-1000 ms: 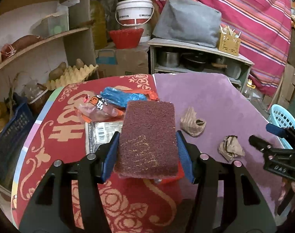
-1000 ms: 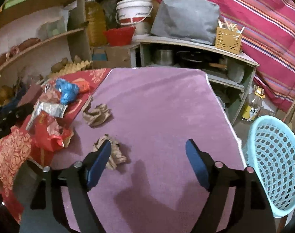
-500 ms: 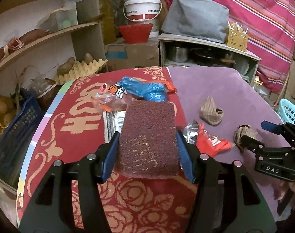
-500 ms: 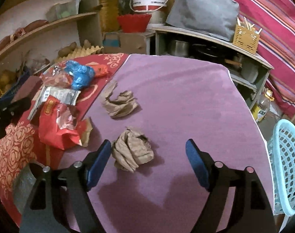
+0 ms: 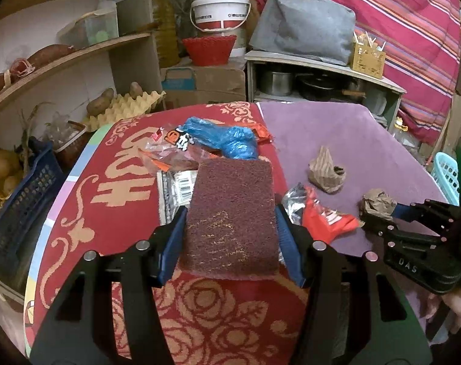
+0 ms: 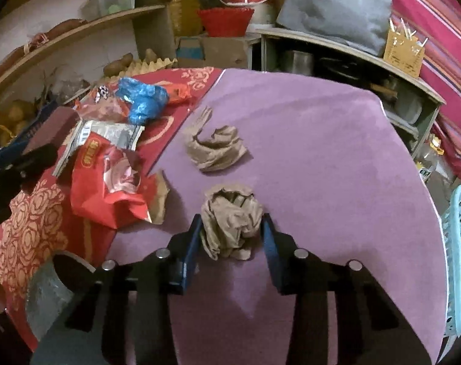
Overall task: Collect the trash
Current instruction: 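Carry the pad and brown paper to the blue basket and release them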
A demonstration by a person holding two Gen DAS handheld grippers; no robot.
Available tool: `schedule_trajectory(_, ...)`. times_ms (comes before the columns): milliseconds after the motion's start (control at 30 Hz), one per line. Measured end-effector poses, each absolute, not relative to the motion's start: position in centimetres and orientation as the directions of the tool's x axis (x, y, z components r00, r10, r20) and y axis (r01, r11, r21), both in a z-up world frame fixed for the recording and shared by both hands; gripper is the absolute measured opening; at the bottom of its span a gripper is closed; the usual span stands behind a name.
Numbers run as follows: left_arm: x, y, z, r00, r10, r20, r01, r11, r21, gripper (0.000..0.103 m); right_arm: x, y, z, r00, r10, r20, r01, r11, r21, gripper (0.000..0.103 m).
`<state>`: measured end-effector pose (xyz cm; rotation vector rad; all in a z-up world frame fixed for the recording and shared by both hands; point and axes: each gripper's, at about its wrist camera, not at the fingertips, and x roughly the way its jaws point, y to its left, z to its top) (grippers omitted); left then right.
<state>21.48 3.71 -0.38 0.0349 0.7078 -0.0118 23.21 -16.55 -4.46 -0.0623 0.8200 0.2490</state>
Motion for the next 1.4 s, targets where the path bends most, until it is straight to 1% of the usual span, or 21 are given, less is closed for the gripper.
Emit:
schedule_trajectory(167,21.9,1.6,0.8,0.773,-0.013,-0.635,0.036,0.999,0.023,0.056,22.6,-19.6,-2.5,0.705,0.161,-0.691,-0.188,0.982,0.036,0.038)
schedule_trajectory(233,22.1,0.0,1.6,0.781,-0.008,-0.624,0.036,0.999,0.033,0.056,22.5,-22.1,-1.4,0.733,0.125,-0.668,-0.139,0.99,0.033,0.038)
schedule_trajectory(333,22.2,-3.1,2.8,0.794,-0.033,-0.607,0.072,0.997,0.04,0.056,22.1,-26.5,0.4,0.768,0.089,-0.634,-0.085,0.996,0.037,0.038)
schedule_trajectory(433,22.1,-6.8,3.8,0.811,-0.048,-0.583,0.105,0.992,0.064,0.056,21.6,-31.3,2.2,0.801,-0.012,-0.598,-0.002,1.0,-0.023,0.038)
schedule_trajectory(700,22.5,-19.6,4.4,0.79,-0.213,-0.574,0.279,0.96,0.028,0.056,18.0,-45.1,4.2,0.825,-0.156,-0.542,0.213,0.976,0.044,0.039)
schedule_trajectory(833,22.4,-26.5,3.3,0.751,-0.299,-0.589,0.375,0.927,0.008,0.056,16.4,-49.2,4.0,0.815,-0.211,-0.539,0.287,0.956,0.06,0.039)
schedule_trajectory(967,22.2,-31.7,2.2,0.717,-0.353,-0.601,0.445,0.895,0.006,0.056,15.2,-52.2,3.2,0.798,-0.249,-0.548,0.335,0.94,0.059,0.038)
schedule_trajectory(1167,22.3,-37.3,1.3,0.687,-0.39,-0.613,0.505,0.863,0.018,0.056,14.5,-54.6,2.3,0.777,-0.276,-0.565,0.367,0.929,0.05,0.038)
schedule_trajectory(1300,22.8,-39.3,1.3,0.682,-0.398,-0.614,0.524,0.851,0.032,0.056,14.2,-55.9,1.9,0.774,-0.277,-0.569,0.387,0.918,0.08,0.038)
schedule_trajectory(1333,23.0,-39.7,1.3,0.678,-0.401,-0.616,0.528,0.849,0.029,0.057,14.2,-56.2,1.8,0.775,-0.274,-0.57,0.389,0.917,0.088,0.038)
schedule_trajectory(1367,23.2,-40.0,1.4,0.674,-0.404,-0.618,0.531,0.847,0.025,0.066,14.1,-56.4,1.8,0.776,-0.271,-0.569,0.39,0.916,0.095,0.038)
schedule_trajectory(1400,23.3,-40.2,1.5,0.678,-0.402,-0.615,0.526,0.85,0.025,0.071,14.2,-56.5,1.8,0.777,-0.268,-0.569,0.39,0.915,0.102,0.038)
